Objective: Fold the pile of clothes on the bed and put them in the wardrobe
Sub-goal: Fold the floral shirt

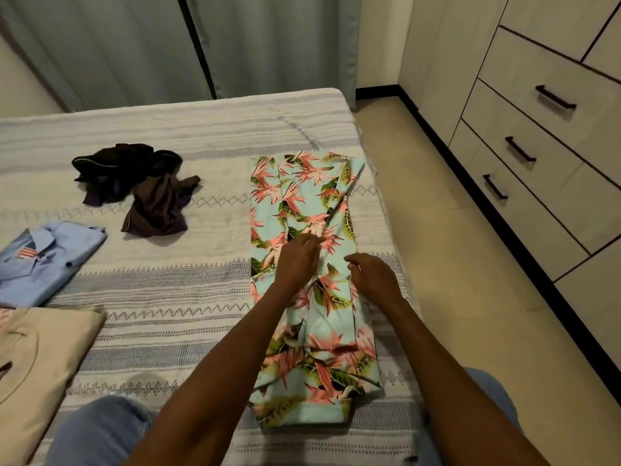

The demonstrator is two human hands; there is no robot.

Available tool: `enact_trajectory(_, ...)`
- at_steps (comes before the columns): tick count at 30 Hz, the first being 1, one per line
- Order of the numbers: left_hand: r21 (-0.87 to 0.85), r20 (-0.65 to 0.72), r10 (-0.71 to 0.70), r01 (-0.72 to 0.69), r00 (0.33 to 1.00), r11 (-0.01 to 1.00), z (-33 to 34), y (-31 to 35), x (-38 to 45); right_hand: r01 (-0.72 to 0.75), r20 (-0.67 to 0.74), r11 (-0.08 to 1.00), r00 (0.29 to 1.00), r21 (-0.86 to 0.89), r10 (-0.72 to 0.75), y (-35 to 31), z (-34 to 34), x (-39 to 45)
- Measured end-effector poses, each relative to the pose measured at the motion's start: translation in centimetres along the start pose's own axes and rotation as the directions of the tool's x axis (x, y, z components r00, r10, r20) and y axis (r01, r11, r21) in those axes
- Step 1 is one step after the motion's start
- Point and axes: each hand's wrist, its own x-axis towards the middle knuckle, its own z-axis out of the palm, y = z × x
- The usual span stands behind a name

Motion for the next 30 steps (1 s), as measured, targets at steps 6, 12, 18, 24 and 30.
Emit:
enact_trajectory(6, 0.032, -0.028, -0.107, 0.108, 0.994, 0.994, 2.0, -1.4, 7.1, -0.059, 0.017, 0.995, 0.998, 0.085, 0.058, -0.2, -0.7, 10.4)
enact_trajectory(12, -0.001, -0.017, -0.197, 0.197, 0.98, 0.98, 6.6, -2.1, 14.6, -0.177, -0.013, 0.962, 0.983, 0.21, 0.183, 1.5, -1.1, 22.1)
enact_trajectory(18, 0.086, 0.069, -0.199, 0.193, 0.978, 0.977, 11.2, -2.3, 21.4, -0.386, -0.019, 0.844, 0.906, 0.373, 0.423, 4.3, -1.3, 31.7)
enact_trajectory(24, 0.128, 0.075, -0.24, 0.229, 0.968, 0.965, 13.3, -3.2, 24.2, -0.427, 0.095, 0.676, 0.878, 0.6, 0.47, 6.5, -0.4, 38.3)
enact_trajectory(30, -0.364, 0.01, -0.609, 0.57, 0.793, 0.737, 12.4, -5.6, 25.0, -0.063, -0.201, 0.802, 0.954, 0.593, 0.224, 3.5, 0.8, 39.6)
